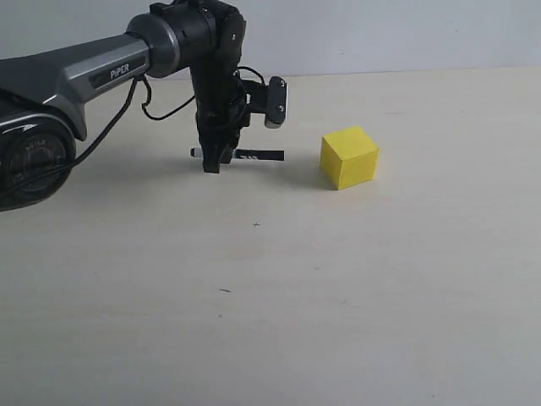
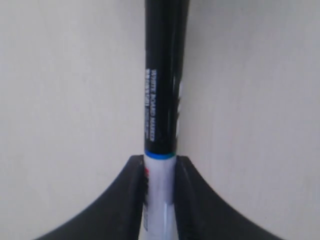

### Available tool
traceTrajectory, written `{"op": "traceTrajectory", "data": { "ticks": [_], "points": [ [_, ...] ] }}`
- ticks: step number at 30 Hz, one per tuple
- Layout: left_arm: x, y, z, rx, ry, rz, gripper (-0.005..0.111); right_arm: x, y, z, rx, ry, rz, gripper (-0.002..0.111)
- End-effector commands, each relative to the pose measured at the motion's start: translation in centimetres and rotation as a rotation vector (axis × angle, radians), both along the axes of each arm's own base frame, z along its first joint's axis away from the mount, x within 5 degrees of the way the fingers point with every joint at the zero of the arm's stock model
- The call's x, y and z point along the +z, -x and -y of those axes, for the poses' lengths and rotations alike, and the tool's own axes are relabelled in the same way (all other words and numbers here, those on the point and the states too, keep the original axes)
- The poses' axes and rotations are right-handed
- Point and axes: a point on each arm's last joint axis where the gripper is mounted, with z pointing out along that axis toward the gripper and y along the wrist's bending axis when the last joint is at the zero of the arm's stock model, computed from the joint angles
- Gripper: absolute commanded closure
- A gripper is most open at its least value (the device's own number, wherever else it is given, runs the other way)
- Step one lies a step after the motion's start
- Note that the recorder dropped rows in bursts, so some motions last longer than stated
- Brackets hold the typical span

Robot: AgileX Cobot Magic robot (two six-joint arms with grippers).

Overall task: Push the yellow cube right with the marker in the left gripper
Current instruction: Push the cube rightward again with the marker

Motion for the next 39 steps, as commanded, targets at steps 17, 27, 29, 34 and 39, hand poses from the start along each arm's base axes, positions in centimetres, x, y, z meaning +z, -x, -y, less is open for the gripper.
{"op": "traceTrajectory", "data": {
  "ticks": [17,27,29,34,39],
  "points": [
    [1.0,2.5,6.0,0.019,0.101,0.141,0.107,-0.1,0.0,0.0,-0.005,0.014,0.007,0.108],
    [0.9,2.1,4.9,0.035,0.036,0.140,0.107,-0.1,0.0,0.0,-0.005,0.014,0.007,0.108],
    [1.0,2.0,4.8,0.049,0.034,0.155,0.107,-0.1,0.0,0.0,-0.005,0.014,0.007,0.108],
    [1.0,1.9,4.1,0.107,-0.031,0.166,0.107,-0.1,0.0,0.0,-0.005,0.014,0.007,0.108],
    [1.7,2.6,4.3,0.139,-0.045,0.144,0.107,-0.1,0.0,0.0,-0.005,0.014,0.007,0.108]
  ]
}}
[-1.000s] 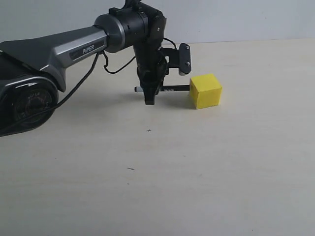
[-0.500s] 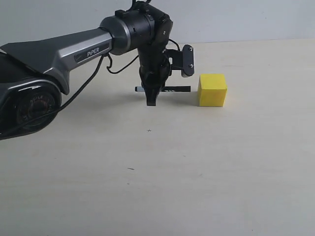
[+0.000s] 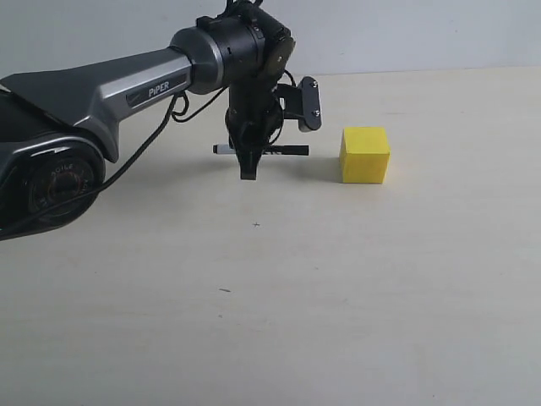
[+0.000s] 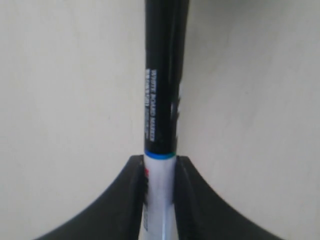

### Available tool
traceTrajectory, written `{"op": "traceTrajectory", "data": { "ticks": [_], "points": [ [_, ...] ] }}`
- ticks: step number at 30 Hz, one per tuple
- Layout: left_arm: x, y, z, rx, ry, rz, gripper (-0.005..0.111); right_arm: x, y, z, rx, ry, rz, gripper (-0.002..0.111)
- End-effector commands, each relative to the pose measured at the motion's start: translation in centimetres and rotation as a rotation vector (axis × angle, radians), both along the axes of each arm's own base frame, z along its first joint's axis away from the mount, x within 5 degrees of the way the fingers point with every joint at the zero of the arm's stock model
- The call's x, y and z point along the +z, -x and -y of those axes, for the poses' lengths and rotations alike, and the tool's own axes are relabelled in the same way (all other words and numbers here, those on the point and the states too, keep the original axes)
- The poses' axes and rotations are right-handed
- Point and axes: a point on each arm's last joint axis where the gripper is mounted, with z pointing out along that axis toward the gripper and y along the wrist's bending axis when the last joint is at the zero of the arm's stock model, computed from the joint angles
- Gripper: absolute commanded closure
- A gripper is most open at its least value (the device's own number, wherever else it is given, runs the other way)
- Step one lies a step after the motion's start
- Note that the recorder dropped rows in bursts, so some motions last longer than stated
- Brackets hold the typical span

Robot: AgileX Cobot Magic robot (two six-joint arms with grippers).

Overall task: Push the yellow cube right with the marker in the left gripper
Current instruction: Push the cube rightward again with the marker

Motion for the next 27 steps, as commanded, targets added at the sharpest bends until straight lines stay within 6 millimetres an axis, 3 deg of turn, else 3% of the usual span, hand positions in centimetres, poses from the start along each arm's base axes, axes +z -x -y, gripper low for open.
{"op": "traceTrajectory", "data": {
  "ticks": [1,12,20,27],
  "points": [
    [1.5,0.6,0.1,0.047,-0.002,-0.001,0.107,-0.1,0.0,0.0,-0.005,0.014,0.007,0.108],
    [3.5,1.9,1.5,0.091,0.041,0.034,0.107,-0.1,0.0,0.0,-0.005,0.014,0.007,0.108],
    [5.4,4.5,2.0,0.076,-0.002,0.058,0.107,-0.1,0.0,0.0,-0.005,0.014,0.007,0.108],
    [5.1,7.3,1.1,0.070,0.047,0.069,0.107,-0.1,0.0,0.0,-0.005,0.014,0.007,0.108]
  ]
}}
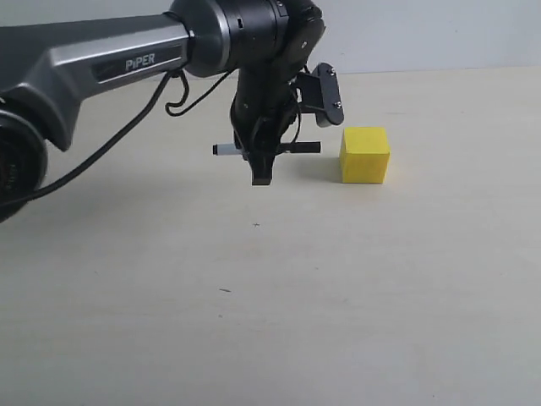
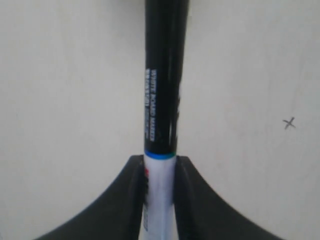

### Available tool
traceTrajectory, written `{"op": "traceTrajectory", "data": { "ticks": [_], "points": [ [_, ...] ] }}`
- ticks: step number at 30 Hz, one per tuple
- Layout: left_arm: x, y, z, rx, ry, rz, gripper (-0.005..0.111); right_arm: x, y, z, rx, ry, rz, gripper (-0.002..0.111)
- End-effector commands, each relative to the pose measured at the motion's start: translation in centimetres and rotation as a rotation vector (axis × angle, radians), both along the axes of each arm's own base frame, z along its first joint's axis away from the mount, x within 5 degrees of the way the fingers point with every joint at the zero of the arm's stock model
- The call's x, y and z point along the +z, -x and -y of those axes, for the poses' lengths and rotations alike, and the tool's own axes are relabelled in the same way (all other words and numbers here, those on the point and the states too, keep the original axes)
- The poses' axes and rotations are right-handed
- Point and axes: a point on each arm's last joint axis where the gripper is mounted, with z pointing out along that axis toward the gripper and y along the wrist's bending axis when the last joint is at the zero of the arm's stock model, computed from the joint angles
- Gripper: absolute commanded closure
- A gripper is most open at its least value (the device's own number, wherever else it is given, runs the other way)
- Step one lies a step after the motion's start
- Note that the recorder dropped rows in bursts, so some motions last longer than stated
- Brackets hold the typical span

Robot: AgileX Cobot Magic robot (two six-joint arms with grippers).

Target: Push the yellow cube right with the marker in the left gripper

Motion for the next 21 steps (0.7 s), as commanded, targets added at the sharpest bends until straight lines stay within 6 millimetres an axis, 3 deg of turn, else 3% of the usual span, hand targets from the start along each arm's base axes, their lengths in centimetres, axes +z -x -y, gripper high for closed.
{"op": "traceTrajectory", "data": {
  "ticks": [1,5,10,15,21],
  "points": [
    [0.7,1.6,-0.3,-0.020,0.112,0.087,0.107,-0.1,0.0,0.0,-0.005,0.014,0.007,0.108],
    [-0.3,2.5,-0.7,-0.038,0.195,0.275,0.107,-0.1,0.0,0.0,-0.004,0.009,0.008,0.108],
    [-2.6,3.0,-0.6,-0.071,0.123,0.478,0.107,-0.1,0.0,0.0,-0.004,0.009,0.008,0.108],
    [-4.2,4.0,0.8,-0.136,0.107,0.476,0.107,-0.1,0.0,0.0,-0.005,0.013,0.007,0.108],
    [-3.8,3.9,1.2,-0.090,0.151,0.481,0.107,-0.1,0.0,0.0,-0.005,0.013,0.007,0.108]
  ]
}}
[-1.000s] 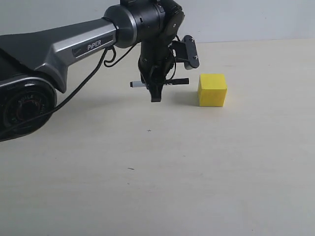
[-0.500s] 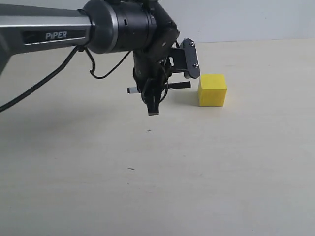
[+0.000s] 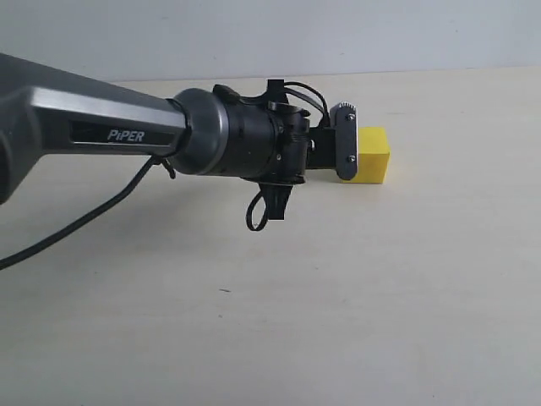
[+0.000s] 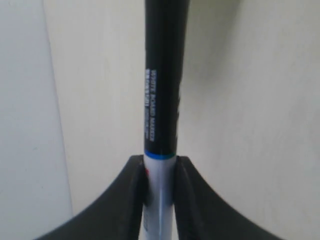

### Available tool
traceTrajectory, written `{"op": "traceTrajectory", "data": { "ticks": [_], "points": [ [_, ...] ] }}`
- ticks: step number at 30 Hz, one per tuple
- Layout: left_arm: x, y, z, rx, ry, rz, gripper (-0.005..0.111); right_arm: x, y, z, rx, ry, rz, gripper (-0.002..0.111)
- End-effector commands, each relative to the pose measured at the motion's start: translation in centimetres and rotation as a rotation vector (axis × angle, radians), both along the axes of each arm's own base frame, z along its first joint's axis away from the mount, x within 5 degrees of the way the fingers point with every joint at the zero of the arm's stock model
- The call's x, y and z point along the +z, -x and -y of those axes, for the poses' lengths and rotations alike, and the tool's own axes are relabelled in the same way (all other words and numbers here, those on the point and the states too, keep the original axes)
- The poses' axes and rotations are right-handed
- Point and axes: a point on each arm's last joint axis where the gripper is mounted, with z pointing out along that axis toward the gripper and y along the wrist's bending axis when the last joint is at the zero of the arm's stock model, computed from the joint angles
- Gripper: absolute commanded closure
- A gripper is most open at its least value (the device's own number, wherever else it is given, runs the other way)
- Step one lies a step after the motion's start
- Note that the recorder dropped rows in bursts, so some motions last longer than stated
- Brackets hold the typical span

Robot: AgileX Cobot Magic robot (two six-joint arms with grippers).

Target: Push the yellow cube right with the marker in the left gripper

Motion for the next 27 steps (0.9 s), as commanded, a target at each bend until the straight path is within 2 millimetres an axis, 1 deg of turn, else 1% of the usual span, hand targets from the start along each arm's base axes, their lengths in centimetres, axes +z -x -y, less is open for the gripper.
{"op": "traceTrajectory", "data": {
  "ticks": [1,4,8,11,13,20,27],
  "points": [
    [0.7,-0.5,0.1,0.060,0.025,0.019,0.107,-0.1,0.0,0.0,-0.005,0.013,0.007,0.108],
    [1.1,-1.0,0.1,0.098,-0.011,0.040,0.107,-0.1,0.0,0.0,-0.005,0.013,0.007,0.108],
    [1.0,-1.4,0.3,0.109,-0.078,0.037,0.107,-0.1,0.0,0.0,-0.005,0.013,0.007,0.108],
    [0.7,-1.9,0.3,0.153,-0.114,0.047,0.107,-0.1,0.0,0.0,-0.005,0.013,0.007,0.108],
    [0.1,-1.9,0.4,0.140,-0.141,0.046,0.107,-0.1,0.0,0.0,-0.005,0.013,0.007,0.108],
    [-0.4,-1.5,1.6,0.099,-0.098,0.076,0.107,-0.1,0.0,0.0,-0.005,0.013,0.007,0.108],
    [-0.5,-1.5,1.7,0.086,-0.099,0.076,0.107,-0.1,0.0,0.0,-0.005,0.013,0.007,0.108]
  ]
}}
